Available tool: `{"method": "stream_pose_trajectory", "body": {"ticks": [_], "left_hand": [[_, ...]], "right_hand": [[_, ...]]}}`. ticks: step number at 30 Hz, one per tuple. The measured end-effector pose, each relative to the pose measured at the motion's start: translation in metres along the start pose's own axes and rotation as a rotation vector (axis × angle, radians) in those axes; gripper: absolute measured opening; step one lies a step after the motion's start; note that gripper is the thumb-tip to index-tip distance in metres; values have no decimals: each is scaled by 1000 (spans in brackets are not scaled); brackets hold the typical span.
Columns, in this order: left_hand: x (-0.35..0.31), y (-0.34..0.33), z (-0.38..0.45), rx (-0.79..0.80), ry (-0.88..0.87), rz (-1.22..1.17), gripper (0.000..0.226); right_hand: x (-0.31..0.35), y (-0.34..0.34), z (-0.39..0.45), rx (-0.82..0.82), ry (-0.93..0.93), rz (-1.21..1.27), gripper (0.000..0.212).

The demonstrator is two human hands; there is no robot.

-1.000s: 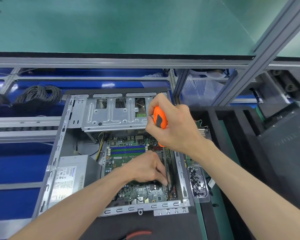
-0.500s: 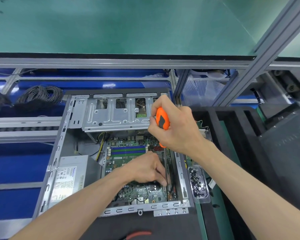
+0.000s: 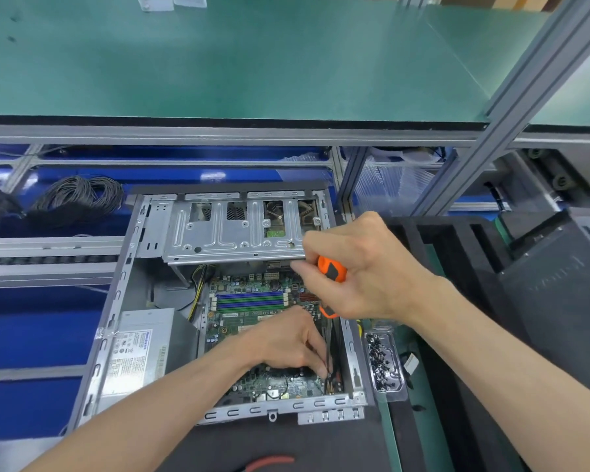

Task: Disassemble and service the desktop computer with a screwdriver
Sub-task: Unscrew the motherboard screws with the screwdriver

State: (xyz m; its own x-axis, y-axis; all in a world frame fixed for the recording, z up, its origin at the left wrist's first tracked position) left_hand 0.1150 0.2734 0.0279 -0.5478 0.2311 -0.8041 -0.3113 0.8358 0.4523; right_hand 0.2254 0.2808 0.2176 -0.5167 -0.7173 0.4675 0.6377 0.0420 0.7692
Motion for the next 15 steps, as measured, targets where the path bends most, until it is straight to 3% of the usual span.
{"method": "stream_pose_trajectory", "body": {"ticks": [4,10,15], "left_hand": [[-3,-1,-2,-15,-1,33,8],[-18,-2,-9,29,15,66,9],[-27,-8,-14,-16,28,182,11]], "right_hand": [[8,8,-8,143,-123,66,26],[29,11,-20,167,-232,-247,32],[47,15,-36,202,-320,-239,32]]}}
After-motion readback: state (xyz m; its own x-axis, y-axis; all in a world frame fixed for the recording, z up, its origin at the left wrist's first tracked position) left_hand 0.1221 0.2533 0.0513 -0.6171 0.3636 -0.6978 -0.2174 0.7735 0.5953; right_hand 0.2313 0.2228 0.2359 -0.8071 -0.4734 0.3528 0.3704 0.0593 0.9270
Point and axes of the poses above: each hand's wrist, its own z-axis towards the middle knuckle, its own y-axis out of the back of the hand, x = y × z, the point moved 3 cm from there along z, towards the middle knuckle, and after that the axes turned 7 degrees about z, right-handed, at the moved point
